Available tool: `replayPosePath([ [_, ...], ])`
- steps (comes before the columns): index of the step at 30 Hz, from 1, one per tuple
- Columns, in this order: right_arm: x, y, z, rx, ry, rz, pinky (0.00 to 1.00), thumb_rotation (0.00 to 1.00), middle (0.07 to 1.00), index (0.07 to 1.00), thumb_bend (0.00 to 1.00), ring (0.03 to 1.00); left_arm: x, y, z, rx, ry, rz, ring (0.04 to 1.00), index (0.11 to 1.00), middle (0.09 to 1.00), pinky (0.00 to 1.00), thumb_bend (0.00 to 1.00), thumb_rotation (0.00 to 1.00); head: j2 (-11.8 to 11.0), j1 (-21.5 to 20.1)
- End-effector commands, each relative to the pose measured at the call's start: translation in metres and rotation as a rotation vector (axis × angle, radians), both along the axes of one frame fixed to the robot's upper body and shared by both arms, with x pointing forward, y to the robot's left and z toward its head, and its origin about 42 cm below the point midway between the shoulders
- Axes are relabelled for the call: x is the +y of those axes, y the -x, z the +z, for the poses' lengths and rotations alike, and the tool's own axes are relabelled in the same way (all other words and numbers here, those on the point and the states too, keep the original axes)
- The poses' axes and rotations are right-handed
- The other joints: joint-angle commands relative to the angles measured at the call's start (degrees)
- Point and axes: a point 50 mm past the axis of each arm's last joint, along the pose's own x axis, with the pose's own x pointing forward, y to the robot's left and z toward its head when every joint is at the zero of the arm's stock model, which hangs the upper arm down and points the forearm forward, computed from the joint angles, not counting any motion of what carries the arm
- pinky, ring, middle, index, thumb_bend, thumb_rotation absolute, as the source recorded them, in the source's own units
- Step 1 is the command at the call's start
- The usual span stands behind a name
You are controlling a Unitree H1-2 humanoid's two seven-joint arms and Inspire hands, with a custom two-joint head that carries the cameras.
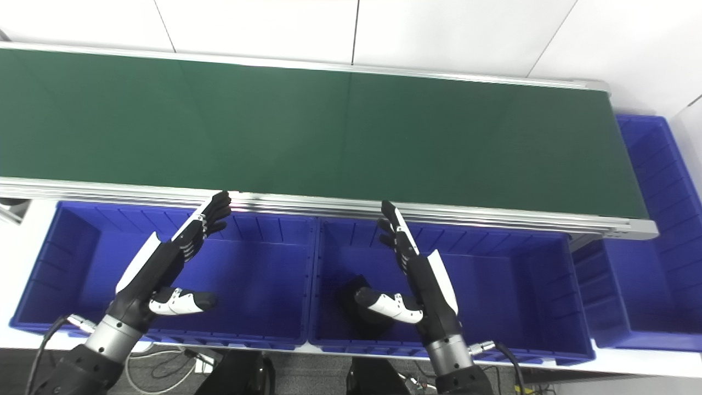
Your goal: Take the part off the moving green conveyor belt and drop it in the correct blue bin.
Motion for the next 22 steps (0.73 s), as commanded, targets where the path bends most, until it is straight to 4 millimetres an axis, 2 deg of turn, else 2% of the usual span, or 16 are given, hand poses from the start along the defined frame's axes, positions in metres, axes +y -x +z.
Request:
replayPosePath([
  [1,0.0012,0.0010,0.0065,-0.062,-0.045,0.000,0.91,0.68,0.992,1.000,1.00,0.962,-0.0015,-0.0003,0.0056,-0.017,0.102,0.009,0.957,0.980,0.976,0.93,1.00,0.68,-0.2,0.1],
  [6,0.0056,0.0037,0.0067,-0.053,-0.061,0.005,0.91,0.68,0.994,1.000,1.00,0.964,-0.0013,0.0033,0.0034,0.060,0.211,-0.007,0.992,0.999,0.997,0.97,1.00,0.74,-0.7,-0.1],
  [13,0.0088,0.0059,0.0073,-0.033,-0.077,0.003,0.91,0.69,0.994,1.000,1.00,0.962,0.0020,0.0084,0.0029,0.136,0.344,0.004,1.000,1.000,1.000,1.00,0.98,0.74,-0.6,-0.1],
  [22,0.0065,0.0037,0.0048,-0.031,-0.067,0.008,0.90,0.68,0.988,1.000,1.00,0.956,0.0016,0.0051,0.0002,0.101,0.234,0.011,0.997,1.000,1.000,0.98,1.00,0.71,-0.5,0.4],
])
